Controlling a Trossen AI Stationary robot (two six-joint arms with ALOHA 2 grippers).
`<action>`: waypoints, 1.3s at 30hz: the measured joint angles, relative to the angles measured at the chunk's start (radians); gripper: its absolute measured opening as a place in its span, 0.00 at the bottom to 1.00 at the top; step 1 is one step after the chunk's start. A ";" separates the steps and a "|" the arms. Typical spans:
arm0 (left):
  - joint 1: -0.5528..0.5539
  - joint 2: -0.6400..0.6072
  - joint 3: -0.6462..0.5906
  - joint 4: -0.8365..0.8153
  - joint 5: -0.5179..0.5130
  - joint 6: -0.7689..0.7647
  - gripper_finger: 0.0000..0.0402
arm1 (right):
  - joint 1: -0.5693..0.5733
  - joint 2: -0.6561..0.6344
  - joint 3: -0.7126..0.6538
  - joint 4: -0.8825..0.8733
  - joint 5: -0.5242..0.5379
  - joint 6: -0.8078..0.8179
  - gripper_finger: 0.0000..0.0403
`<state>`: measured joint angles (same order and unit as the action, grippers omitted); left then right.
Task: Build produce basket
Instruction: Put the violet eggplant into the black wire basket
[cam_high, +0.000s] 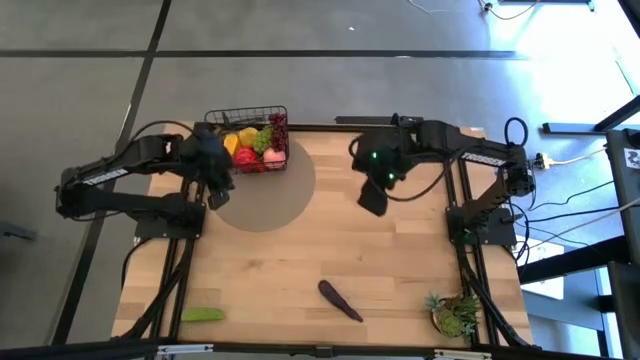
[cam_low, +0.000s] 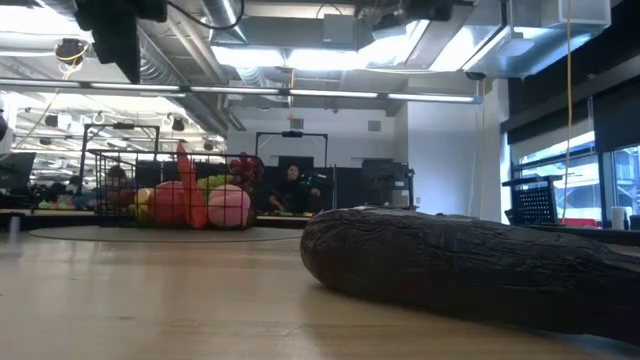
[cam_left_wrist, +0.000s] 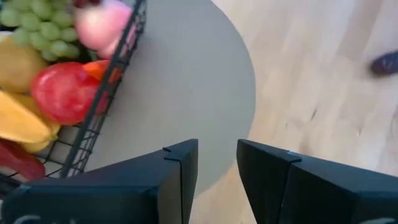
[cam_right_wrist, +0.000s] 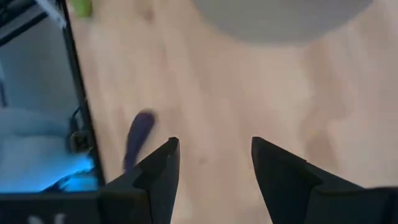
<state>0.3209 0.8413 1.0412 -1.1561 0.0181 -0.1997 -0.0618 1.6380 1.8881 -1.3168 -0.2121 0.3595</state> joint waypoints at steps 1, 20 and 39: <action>-0.015 0.001 0.000 -0.001 0.000 0.000 0.25 | 0.017 0.001 0.000 -0.020 -0.011 0.028 0.48; -0.079 -0.039 0.000 -0.013 0.013 0.104 0.25 | 0.442 0.032 -0.342 0.292 -0.079 0.512 0.48; -0.079 -0.071 0.000 -0.012 0.081 0.132 0.25 | 0.622 0.234 -0.589 0.800 0.123 0.634 0.48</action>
<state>0.2417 0.7704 1.0409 -1.1683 0.0994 -0.0677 0.5606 1.8717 1.2987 -0.5173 -0.0894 0.9939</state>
